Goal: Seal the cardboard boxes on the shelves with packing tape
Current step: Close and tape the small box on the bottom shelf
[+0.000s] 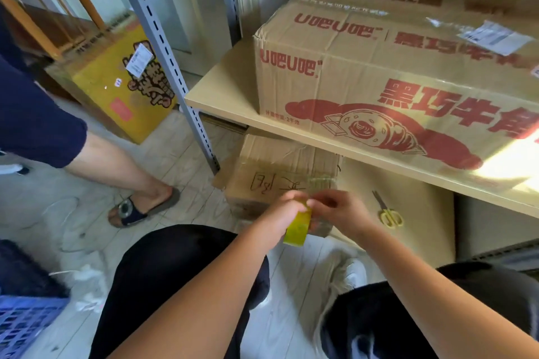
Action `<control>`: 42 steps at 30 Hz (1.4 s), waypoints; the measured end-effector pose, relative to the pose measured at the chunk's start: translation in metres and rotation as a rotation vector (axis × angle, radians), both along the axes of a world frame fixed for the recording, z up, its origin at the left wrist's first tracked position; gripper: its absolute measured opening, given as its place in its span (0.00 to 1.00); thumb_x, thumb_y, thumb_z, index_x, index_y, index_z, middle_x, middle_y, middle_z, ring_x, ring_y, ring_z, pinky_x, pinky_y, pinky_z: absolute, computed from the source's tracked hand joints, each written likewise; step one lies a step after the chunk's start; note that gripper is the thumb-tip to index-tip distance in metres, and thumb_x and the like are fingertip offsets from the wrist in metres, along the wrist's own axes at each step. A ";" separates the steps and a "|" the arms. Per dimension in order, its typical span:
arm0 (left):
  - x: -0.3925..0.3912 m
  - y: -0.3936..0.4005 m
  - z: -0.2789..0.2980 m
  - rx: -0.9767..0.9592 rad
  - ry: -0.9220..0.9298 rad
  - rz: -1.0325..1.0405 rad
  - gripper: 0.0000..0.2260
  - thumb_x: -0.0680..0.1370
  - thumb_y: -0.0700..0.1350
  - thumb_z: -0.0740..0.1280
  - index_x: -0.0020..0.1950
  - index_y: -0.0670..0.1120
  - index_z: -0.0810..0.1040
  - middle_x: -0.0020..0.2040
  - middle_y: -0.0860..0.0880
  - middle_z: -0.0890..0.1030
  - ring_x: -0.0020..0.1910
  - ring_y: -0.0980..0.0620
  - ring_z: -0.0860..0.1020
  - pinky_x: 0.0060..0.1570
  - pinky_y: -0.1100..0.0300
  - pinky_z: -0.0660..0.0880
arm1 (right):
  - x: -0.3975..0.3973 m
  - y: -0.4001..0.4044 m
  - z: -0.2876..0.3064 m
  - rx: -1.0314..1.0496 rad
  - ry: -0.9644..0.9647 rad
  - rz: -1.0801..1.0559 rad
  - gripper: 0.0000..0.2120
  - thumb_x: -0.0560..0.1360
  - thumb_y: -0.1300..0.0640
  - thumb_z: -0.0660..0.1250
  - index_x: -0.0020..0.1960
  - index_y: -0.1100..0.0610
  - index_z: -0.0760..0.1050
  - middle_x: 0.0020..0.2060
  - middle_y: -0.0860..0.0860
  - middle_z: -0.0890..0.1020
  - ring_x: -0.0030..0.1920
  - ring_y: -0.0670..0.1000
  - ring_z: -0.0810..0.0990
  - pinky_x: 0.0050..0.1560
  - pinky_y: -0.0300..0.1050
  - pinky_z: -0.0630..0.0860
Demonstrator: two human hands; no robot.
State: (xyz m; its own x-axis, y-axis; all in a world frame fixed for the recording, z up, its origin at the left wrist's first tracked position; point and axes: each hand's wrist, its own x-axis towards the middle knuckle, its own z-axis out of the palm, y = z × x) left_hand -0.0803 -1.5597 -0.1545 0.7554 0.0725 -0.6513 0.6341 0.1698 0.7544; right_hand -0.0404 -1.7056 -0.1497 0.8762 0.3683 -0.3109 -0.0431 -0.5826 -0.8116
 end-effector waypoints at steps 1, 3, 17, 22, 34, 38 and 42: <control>-0.005 -0.005 -0.002 -0.006 0.018 -0.033 0.12 0.80 0.31 0.58 0.59 0.42 0.74 0.46 0.38 0.80 0.35 0.45 0.81 0.30 0.57 0.79 | -0.007 -0.004 -0.005 -0.008 -0.019 -0.016 0.02 0.75 0.54 0.73 0.47 0.49 0.82 0.36 0.45 0.84 0.35 0.38 0.80 0.39 0.38 0.74; -0.012 -0.015 -0.006 -0.024 0.052 -0.090 0.12 0.80 0.31 0.56 0.59 0.42 0.74 0.44 0.38 0.81 0.33 0.45 0.82 0.32 0.55 0.79 | -0.018 -0.009 -0.014 0.002 -0.042 -0.112 0.03 0.73 0.60 0.74 0.45 0.53 0.83 0.33 0.46 0.83 0.29 0.36 0.78 0.34 0.31 0.71; -0.005 -0.048 -0.034 0.092 0.172 -0.042 0.11 0.85 0.46 0.57 0.57 0.40 0.72 0.38 0.42 0.78 0.22 0.52 0.76 0.26 0.60 0.74 | 0.053 0.000 -0.037 -0.128 -0.117 -0.463 0.05 0.72 0.63 0.71 0.44 0.57 0.86 0.41 0.51 0.86 0.41 0.47 0.80 0.42 0.35 0.70; -0.010 -0.045 -0.082 0.293 0.143 -0.178 0.10 0.84 0.53 0.57 0.48 0.50 0.72 0.33 0.50 0.82 0.34 0.51 0.81 0.45 0.52 0.80 | 0.097 0.018 -0.077 -0.232 -0.048 -0.373 0.09 0.74 0.64 0.67 0.45 0.56 0.85 0.41 0.52 0.85 0.35 0.44 0.78 0.30 0.31 0.70; 0.019 -0.038 -0.131 0.234 0.217 -0.132 0.17 0.84 0.56 0.55 0.49 0.45 0.75 0.27 0.50 0.82 0.30 0.52 0.82 0.46 0.55 0.79 | 0.119 0.034 -0.116 -0.457 -0.282 -0.199 0.10 0.78 0.65 0.64 0.57 0.57 0.76 0.51 0.55 0.79 0.47 0.53 0.80 0.49 0.50 0.81; 0.016 -0.035 -0.130 0.100 0.182 -0.105 0.16 0.83 0.57 0.57 0.45 0.47 0.74 0.27 0.50 0.82 0.28 0.53 0.81 0.45 0.56 0.78 | 0.123 0.017 -0.091 -0.565 -0.232 -0.111 0.11 0.78 0.49 0.68 0.52 0.56 0.75 0.49 0.54 0.79 0.41 0.50 0.76 0.44 0.44 0.73; 0.011 -0.031 -0.127 0.052 0.151 -0.072 0.16 0.84 0.56 0.58 0.49 0.44 0.75 0.30 0.48 0.82 0.27 0.53 0.80 0.35 0.63 0.76 | 0.107 -0.020 -0.091 -0.797 -0.473 0.561 0.44 0.74 0.24 0.45 0.80 0.50 0.53 0.79 0.54 0.57 0.75 0.60 0.62 0.69 0.59 0.67</control>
